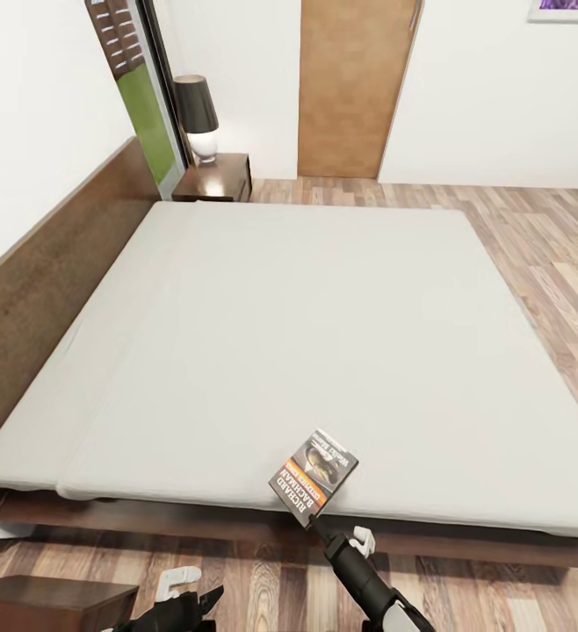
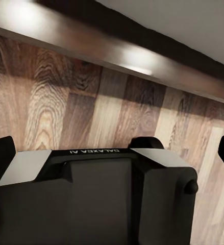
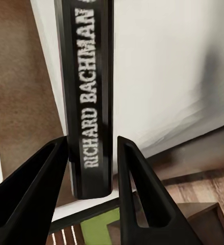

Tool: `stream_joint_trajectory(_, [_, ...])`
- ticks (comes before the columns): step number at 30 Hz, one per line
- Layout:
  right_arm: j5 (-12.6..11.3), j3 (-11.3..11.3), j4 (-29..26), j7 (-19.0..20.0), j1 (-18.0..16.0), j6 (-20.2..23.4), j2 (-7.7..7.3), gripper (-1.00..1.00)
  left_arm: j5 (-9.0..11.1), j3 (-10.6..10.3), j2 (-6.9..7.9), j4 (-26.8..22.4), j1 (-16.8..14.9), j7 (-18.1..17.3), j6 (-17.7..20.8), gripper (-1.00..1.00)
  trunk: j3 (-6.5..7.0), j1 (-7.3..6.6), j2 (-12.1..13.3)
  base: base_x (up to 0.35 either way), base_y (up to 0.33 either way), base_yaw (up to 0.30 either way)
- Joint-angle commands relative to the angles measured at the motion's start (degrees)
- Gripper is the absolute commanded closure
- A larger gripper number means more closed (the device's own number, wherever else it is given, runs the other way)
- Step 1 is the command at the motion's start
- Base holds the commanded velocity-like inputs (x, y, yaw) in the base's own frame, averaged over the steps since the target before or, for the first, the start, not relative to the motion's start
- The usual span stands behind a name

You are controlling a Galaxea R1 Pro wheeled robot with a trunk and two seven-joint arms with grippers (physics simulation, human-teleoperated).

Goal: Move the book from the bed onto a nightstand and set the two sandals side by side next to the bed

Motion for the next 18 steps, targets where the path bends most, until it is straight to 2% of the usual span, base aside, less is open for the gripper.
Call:
stream_joint_trajectory(1, [-0.34, 0.10, -0.01, 0.23, -0.02, 0.33, -0.05, 1.00, -0.15, 0.44, 0.01, 0.09, -0.04, -0.30, -0.09, -1.00, 0.15, -0.22, 0.38, 0.000, 0.000, 0.000])
stream_joint_trajectory(5, [-0.30, 0.18, -0.07, 0.53, -0.02, 3.50, -0.06, 1.00, -0.21, 0.44, 0.01, 0.04, -0.04, -0.39, -0.09, -1.00, 0.86, -1.09, 1.98, 0.000, 0.000, 0.000])
stream_joint_trajectory(9, [-0.20, 0.36, 0.01, 0.66, -0.02, 9.77, -0.18, 1.00, -0.22, 0.42, 0.01, 0.01, -0.04, -0.47, -0.09, -1.00, 1.58, -1.97, 3.59, 0.000, 0.000, 0.000])
stream_joint_trajectory(10, [0.36, 0.69, 0.02, 0.70, 0.00, 12.63, -1.62, 1.00, -0.23, 0.43, 0.01, 0.01, -0.04, -0.49, -0.09, -1.00, 1.76, -2.19, 3.99, 0.000, 0.000, 0.000])
stream_joint_trajectory(11, [1.09, 0.93, 0.06, 0.78, 0.03, 14.27, -3.76, 1.00, -0.23, 0.43, 0.04, 0.02, -0.04, -0.50, -0.09, -1.00, 1.94, -2.41, 4.39, 0.000, 0.000, 0.000])
stream_joint_trajectory(12, [2.22, 1.29, 0.16, 2.08, 0.06, 15.83, -7.96, 1.00, -0.24, 0.43, 0.06, 0.06, -0.04, -0.51, -0.09, -1.00, 2.12, -2.63, 4.79, 0.000, 0.000, 0.000])
stream_joint_trajectory(13, [2.75, 1.45, 0.26, 4.72, 0.12, 16.42, -11.06, 1.00, -0.22, 0.44, 0.07, 0.07, -0.02, -0.51, -0.09, -1.00, 2.30, -2.85, 5.19, 0.000, 0.000, 0.000])
stream_joint_trajectory(14, [3.19, 1.57, 0.35, 8.96, 0.16, 16.80, -14.14, 1.00, -0.23, 0.44, 0.06, 0.08, -0.03, -0.52, -0.09, -1.00, 2.48, -3.07, 5.59, 0.000, 0.000, 0.000])
stream_joint_trajectory(15, [3.39, 1.62, 0.41, 11.47, 0.20, 16.93, -15.67, 1.00, -0.21, 0.44, 0.07, 0.08, -0.03, -0.53, -0.09, -1.00, 2.66, -3.29, 5.99, 0.000, 0.000, 0.000])
stream_joint_trajectory(17, [5.06, 1.76, 0.83, 21.27, 0.28, 17.25, -21.42, 1.00, -0.23, 0.44, 0.08, 0.07, -0.03, -0.58, -0.13, -1.00, 3.02, -3.73, 6.79, 0.000, 0.000, 0.000])
stream_joint_trajectory(18, [8.29, 1.79, 1.48, 26.18, 0.35, 17.36, -25.39, 1.00, -0.23, 0.42, 0.09, -0.06, -0.04, -0.84, -0.15, -1.00, 3.20, -3.95, 7.20, 0.000, 0.000, 0.000])
